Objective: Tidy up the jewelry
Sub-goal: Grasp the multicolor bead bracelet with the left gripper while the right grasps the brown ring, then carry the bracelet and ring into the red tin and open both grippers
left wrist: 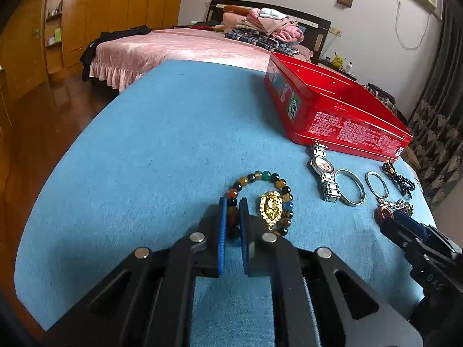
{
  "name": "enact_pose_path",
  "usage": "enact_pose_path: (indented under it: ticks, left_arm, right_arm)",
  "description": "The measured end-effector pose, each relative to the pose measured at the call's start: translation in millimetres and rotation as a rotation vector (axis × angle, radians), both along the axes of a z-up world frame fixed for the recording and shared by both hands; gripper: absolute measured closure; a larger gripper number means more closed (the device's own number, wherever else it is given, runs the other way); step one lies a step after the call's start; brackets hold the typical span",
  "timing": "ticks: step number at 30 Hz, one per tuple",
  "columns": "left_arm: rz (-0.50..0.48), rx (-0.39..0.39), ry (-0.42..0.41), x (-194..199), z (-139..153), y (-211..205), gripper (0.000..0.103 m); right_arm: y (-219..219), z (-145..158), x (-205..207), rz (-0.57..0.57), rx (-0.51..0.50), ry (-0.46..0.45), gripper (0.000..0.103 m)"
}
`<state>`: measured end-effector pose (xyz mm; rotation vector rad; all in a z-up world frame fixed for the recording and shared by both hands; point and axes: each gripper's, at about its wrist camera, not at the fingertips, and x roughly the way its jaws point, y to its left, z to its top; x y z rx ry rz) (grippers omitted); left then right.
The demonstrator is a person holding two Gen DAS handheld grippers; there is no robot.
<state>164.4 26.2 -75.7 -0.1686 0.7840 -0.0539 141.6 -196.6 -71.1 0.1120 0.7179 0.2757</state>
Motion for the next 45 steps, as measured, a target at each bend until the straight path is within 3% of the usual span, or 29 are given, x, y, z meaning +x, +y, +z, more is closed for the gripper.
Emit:
enact_pose_path:
  ticks: [6,9,11,17,24,45]
  left_arm:
    - [-0.030,0.007,0.005,11.5,-0.9,-4.8,0.084]
    - [-0.021,0.014,0.006,13.8,-1.4,-6.6,0.088]
    - [-0.010,0.018,0.002,12.6,-1.6,-6.8,0.096]
    - [-0.006,-0.043,-0.042,2.3,6.8,-2.3,0.097]
    - [-0.067,-0.082,-0.116,-9.4,34.0,-19.0,0.097]
    - [-0.154,-0.122,-0.224,-2.4,81.5,-66.3,0.097]
  right_arm:
    - [5.9,-0.9,0.2,-0.010,-0.046,-0.001,0.064]
    - [7.3,-1.6,1.7,-0.015,-0.057,0.000,0.073]
    - [9.5,-2.8,0.2,-0.017,-0.055,-0.001,0.074]
    - [11.2,2.8,-2.1,0.000,-0.069,-0.015,0.074]
    - [4.6,25.8,-6.9,-0.003,-0.054,-0.057,0.074]
    - [-31.7,77.4,16.2,-0.043,-0.010,-0.157,0.074]
